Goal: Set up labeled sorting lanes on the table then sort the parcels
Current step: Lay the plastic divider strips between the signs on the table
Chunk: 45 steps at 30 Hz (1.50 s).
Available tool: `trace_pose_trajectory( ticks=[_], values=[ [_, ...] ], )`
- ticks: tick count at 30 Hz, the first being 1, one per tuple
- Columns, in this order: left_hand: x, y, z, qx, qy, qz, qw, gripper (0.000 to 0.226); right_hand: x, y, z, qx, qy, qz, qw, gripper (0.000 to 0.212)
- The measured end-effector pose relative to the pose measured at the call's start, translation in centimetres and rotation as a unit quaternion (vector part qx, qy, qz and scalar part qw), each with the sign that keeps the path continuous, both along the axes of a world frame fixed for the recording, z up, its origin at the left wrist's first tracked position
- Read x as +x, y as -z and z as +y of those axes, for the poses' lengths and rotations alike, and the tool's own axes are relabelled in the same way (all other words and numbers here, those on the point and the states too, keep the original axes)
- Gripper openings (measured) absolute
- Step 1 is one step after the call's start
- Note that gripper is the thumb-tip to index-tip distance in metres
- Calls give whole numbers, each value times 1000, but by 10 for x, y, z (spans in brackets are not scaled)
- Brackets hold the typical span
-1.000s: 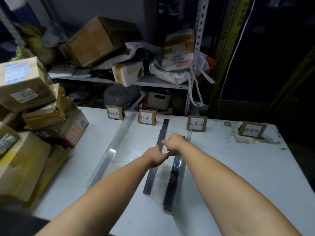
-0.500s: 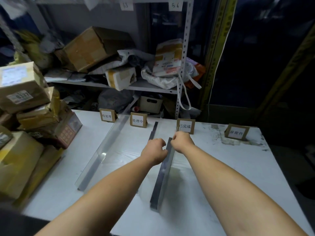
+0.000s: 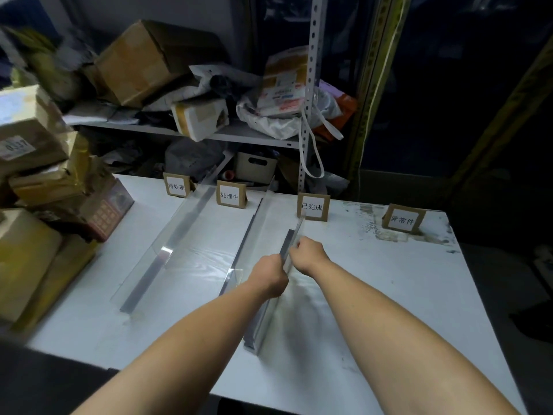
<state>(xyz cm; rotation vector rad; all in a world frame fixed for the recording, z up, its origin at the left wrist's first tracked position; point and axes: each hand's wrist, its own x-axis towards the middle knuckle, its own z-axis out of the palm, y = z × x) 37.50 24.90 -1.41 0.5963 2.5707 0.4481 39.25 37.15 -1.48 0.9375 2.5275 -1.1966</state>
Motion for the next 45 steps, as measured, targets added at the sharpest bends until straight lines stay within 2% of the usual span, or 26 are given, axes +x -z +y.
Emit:
trace_pose_trajectory(
  ticks=[4, 7, 10, 14, 16, 19, 21, 24, 26, 28, 33, 35, 38, 40, 43, 45],
  values=[
    [11, 4, 9, 76, -19, -37, 996, 33, 11, -7, 5, -9, 50, -7, 999, 43],
    [25, 1, 19, 147, -44, -98, 983, 30, 24, -12, 16, 30, 65, -21, 997, 44],
    [42, -1, 28, 206, -75, -162, 962, 25, 41, -16, 29, 24, 89, -27, 995, 48],
    [55, -1, 35, 227, -97, -225, 943, 28, 75, -17, 41, 21, 119, -58, 991, 58],
    [56, 3, 36, 205, -90, -212, 951, 29, 88, -11, 45, 15, 136, -86, 987, 64],
    [54, 13, 36, 159, -29, -145, 976, 35, 98, -1, 44, 21, 148, -106, 983, 59],
    [54, 19, 36, 141, 23, -79, 987, 49, 102, 2, 39, 39, 159, -112, 980, 54],
    [62, 22, 39, 138, 92, -37, 985, 74, 105, 0, 27, 93, 177, -124, 972, 50],
    [65, 25, 46, 123, 139, -11, 983, 71, 104, -2, 21, 119, 186, -137, 966, 59],
    [70, 28, 51, 104, 170, -4, 980, 55, 106, -2, 17, 133, 182, -159, 961, 76],
    [81, 31, 50, 94, 174, -52, 979, 49, 121, -5, 31, 176, 156, -178, 956, 96],
    [85, 29, 54, 103, 173, -65, 977, 49, 129, -9, 37, 195, 132, -184, 954, 94],
    [97, 24, 67, 98, 171, -61, 979, 72, 139, -12, 48, 212, 110, -173, 955, 87],
    [108, 20, 78, 99, 163, -51, 980, 76, 144, -12, 57, 215, 105, -158, 958, 81],
    [120, 16, 94, 94, 144, -15, 985, 64, 150, -17, 70, 230, 64, -139, 961, 72],
    [126, 11, 101, 75, 138, -3, 988, 53, 154, -21, 79, 248, 28, -120, 961, 58]
  ],
)
